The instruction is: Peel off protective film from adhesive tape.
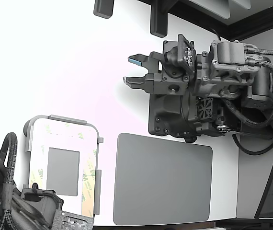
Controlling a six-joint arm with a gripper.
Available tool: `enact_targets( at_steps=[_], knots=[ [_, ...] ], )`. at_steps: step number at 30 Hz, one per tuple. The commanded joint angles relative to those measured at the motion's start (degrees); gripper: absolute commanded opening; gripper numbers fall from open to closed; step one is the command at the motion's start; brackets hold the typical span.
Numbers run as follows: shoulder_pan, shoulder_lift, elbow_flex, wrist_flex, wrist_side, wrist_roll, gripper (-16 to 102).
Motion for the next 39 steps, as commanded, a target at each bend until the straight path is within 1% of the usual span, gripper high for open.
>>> enact_targets(
  at_steps=[1, 6, 8, 11, 15, 17, 21, 25, 26, 31, 33, 37, 39],
  knots=[
    [-0.88, 1.14, 0.79, 0.97, -11.43, -88.86, -12],
    [-0.88, 1.23, 0.79, 1.23, -10.37, -90.44, -12],
    [-0.88, 1.23, 0.79, 1.23, -8.88, -89.82, -12],
    [-0.88, 1.23, 0.79, -0.26, -8.00, -88.59, -12],
    [-0.88, -0.18, 0.79, -3.96, -8.44, -87.98, -12],
    [-0.88, -2.11, 0.79, -6.06, -9.67, -87.80, -12],
    [-0.79, -10.02, 0.79, -13.36, -14.77, -93.69, -12],
    [1.93, -18.19, -0.09, -24.26, -13.97, -99.67, -12],
    [2.64, -20.39, -1.05, -25.14, -13.80, -102.48, -12],
    [11.95, -31.20, -9.14, -23.20, -5.36, -104.85, -12],
    [14.94, -35.33, -12.66, -23.29, -4.22, -103.18, -12],
    [20.65, -43.59, -21.27, -19.16, -1.49, -101.95, -11],
    [23.64, -45.97, -23.47, -18.90, 0.18, -101.43, -11]
  ],
)
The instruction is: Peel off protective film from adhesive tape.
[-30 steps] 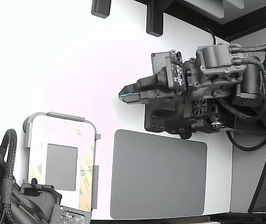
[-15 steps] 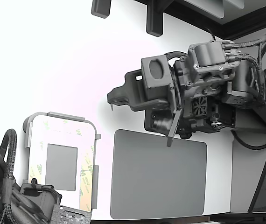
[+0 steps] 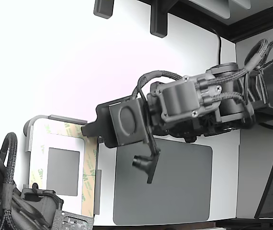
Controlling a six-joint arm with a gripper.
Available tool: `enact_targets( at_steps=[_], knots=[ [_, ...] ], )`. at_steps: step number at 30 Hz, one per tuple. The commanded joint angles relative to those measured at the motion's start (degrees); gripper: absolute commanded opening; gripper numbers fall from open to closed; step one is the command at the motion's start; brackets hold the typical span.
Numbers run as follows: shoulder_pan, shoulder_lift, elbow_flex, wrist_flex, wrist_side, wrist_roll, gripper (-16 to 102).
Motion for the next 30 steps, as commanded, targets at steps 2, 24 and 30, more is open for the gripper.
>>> enact_targets(
  at_steps=[2, 24, 30],
  knots=[
    [5.01, -4.13, -5.89, -1.85, 2.64, 0.70, -11],
    [23.47, -21.18, -18.90, -0.70, 14.85, 4.31, -11],
    [24.17, -23.03, -18.90, -1.93, 14.59, 5.63, -11]
  ],
)
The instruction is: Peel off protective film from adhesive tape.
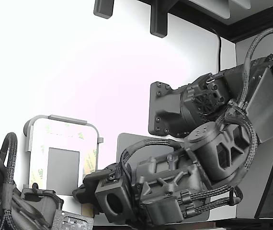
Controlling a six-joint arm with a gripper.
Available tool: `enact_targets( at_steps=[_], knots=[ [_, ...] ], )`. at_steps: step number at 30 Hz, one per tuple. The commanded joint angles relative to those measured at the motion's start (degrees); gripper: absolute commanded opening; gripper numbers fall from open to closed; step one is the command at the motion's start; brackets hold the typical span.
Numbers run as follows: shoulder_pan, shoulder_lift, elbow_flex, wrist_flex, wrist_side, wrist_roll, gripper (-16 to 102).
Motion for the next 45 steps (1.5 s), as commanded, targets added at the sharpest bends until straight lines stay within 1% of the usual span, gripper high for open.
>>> enact_targets(
  at_steps=[1, 8, 17, 36, 45],
  knots=[
    [-0.44, 0.35, -1.85, -0.97, -0.26, 0.09, -11],
    [-0.44, -0.26, -0.62, -4.66, -2.11, -0.88, -11],
    [-0.44, -1.05, -0.09, -5.36, -4.31, -2.37, -11],
    [-0.44, -2.20, 2.02, -8.61, -4.75, -2.29, -11],
    [-0.44, -3.16, 0.62, -7.29, -5.10, -2.20, -11]
  ],
)
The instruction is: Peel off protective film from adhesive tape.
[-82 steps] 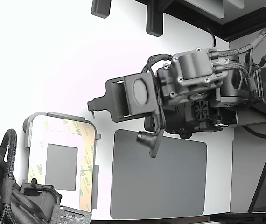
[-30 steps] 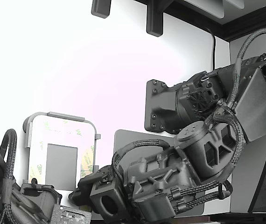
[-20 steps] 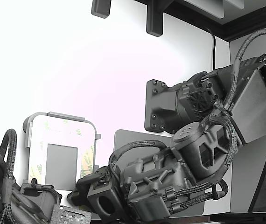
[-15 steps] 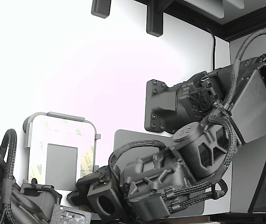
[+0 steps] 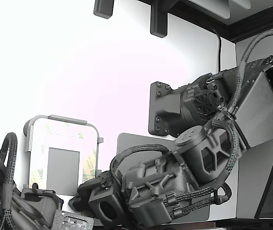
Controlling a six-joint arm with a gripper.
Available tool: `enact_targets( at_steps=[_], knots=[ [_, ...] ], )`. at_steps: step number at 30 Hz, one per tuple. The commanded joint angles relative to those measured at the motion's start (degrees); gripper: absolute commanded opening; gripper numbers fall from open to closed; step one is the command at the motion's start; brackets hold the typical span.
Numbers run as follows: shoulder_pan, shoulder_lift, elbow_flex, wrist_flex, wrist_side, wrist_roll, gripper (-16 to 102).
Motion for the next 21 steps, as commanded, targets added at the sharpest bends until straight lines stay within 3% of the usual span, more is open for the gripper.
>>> enact_targets(
  at_steps=[1, 21],
  knots=[
    [-0.44, 0.62, -2.29, 0.62, -0.09, 0.00, -11],
    [0.18, -0.62, -5.80, 4.92, 0.18, 1.14, -11]
  ],
)
